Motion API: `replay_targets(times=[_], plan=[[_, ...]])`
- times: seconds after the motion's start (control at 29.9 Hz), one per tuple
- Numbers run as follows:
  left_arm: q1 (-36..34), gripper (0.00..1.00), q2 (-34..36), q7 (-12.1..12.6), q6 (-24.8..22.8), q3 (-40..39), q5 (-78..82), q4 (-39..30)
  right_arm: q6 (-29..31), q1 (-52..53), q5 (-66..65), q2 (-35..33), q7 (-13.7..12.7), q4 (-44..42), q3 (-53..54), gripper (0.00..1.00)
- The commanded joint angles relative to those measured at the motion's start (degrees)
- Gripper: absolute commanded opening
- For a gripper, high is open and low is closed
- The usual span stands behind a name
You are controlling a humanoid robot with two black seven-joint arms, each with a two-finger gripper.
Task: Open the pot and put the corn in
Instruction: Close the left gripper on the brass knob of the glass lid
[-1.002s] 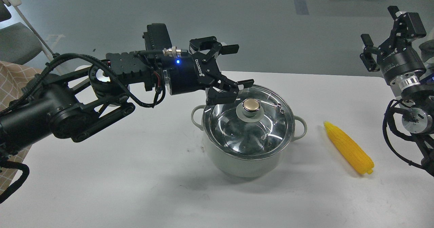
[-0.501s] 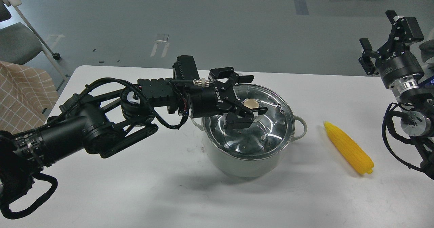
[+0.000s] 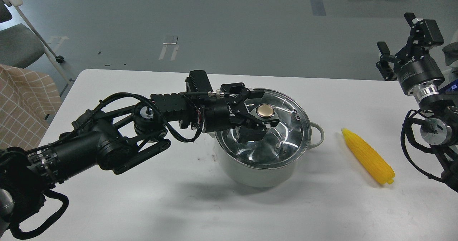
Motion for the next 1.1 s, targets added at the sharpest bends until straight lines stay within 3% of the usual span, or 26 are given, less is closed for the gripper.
replay_targets(times=[0.0,0.27,0.3,0.37,0.43,0.5,1.07], plan=[[0.39,0.73,0.00,0.00,0.02,0.05,-0.01,0.11,0.00,0.00,0.00,0.00,0.00,0.00,0.00,1.00],[0.74,0.67,0.00,0.00,0.02,-0.04,-0.01,0.11,0.00,-0.09,0.00,0.00,0.00,0.00,0.00,1.00],[0.74,0.60,-0.17,0.00,0.02,-0.04,-0.01,0.11,0.00,-0.18,0.00,0.00,0.00,0.00,0.00,1.00],[0.74,0.58,-0.52,0.00,-0.06,-0.04,-0.01,0.11,0.00,-0.09,0.00,0.00,0.00,0.00,0.00,1.00],[0.74,0.43,-0.61,0.00,0.02,-0.04,-0.01,0.11,0.00,-0.18,0.00,0.00,0.00,0.00,0.00,1.00],[0.74,0.37,-0.61,0.09,0.02,-0.13,-0.01,0.11,0.00,-0.18,0.00,0.00,0.00,0.00,0.00,1.00],[-3.20,0.35,0.79,0.00,0.02,-0.74,-0.01,-1.12,-0.09,-0.18,-0.09,0.00,0.00,0.00,0.00,1.00]])
